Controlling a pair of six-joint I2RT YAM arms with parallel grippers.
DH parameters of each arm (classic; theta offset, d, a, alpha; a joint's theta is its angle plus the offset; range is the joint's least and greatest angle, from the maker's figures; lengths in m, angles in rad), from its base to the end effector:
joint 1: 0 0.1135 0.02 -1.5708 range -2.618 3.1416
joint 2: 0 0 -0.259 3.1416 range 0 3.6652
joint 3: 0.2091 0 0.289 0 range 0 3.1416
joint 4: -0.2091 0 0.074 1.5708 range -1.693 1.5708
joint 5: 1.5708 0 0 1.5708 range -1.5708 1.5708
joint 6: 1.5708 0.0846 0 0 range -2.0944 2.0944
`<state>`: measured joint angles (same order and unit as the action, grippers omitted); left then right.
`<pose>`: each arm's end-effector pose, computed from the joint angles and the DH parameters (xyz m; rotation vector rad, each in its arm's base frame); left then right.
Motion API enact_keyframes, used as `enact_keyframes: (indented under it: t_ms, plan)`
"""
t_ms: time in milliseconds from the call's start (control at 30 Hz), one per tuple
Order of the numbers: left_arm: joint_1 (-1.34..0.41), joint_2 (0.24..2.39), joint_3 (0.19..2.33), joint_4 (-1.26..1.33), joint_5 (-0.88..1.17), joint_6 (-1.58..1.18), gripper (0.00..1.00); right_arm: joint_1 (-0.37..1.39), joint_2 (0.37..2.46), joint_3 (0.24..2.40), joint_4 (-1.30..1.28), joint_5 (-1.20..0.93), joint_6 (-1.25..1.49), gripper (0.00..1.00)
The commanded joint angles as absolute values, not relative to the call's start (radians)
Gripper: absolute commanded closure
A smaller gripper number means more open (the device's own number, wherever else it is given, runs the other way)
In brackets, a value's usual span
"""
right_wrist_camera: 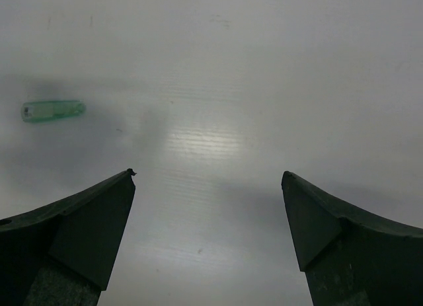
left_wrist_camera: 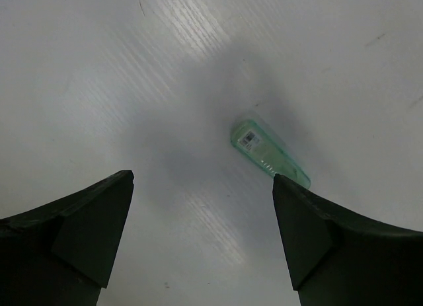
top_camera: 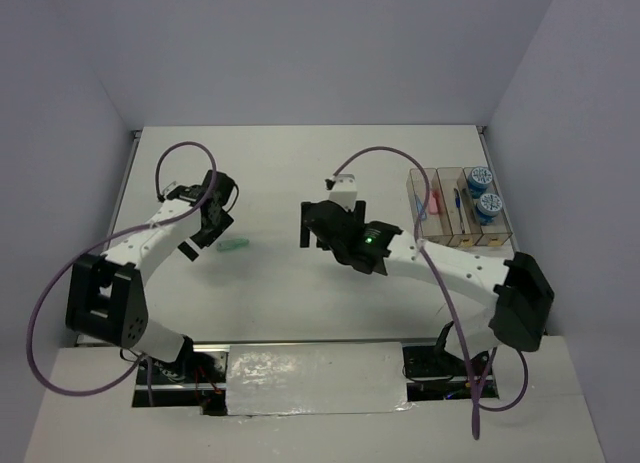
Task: Sort the stationery into containers
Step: Pick up the stationery from the center of the board.
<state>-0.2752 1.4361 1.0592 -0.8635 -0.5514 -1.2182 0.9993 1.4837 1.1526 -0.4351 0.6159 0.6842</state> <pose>0.3176 -0.0436 0.1837 -1.2512 2.1922 0.2380 0.2507 0.2994 0.2372 -0.0502 2.1809 0.2280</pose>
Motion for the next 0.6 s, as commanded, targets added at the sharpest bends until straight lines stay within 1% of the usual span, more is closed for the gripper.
enact_keyframes:
  t_ms: [0, 133, 267, 433, 567]
  plan:
    - [-0.265, 1.529, 1.149, -0.9, -0.604, -1.445, 0.02, 1.006, 1.355, 1.053, -0.405, 0.657, 0.693, 0.0]
    - [-0.261, 1.643, 1.212, -0.934, -0.607, -1.52, 0.01, 1.009, 1.266, 0.938, -0.359, 0.62, 0.673, 0.0]
    - [-0.258, 1.747, 1.239, -0.919, -0.571, -1.542, 0.01, 1.008, 1.238, 0.899, -0.347, 0.612, 0.657, 0.0]
    - [-0.258, 1.799, 1.221, -0.879, -0.505, -1.545, 0.03, 1.006, 1.233, 0.873, -0.344, 0.606, 0.64, 0.0]
    - [-0.261, 1.798, 1.152, -0.784, -0.453, -1.54, 0.06, 1.006, 1.226, 0.865, -0.328, 0.601, 0.63, 0.0]
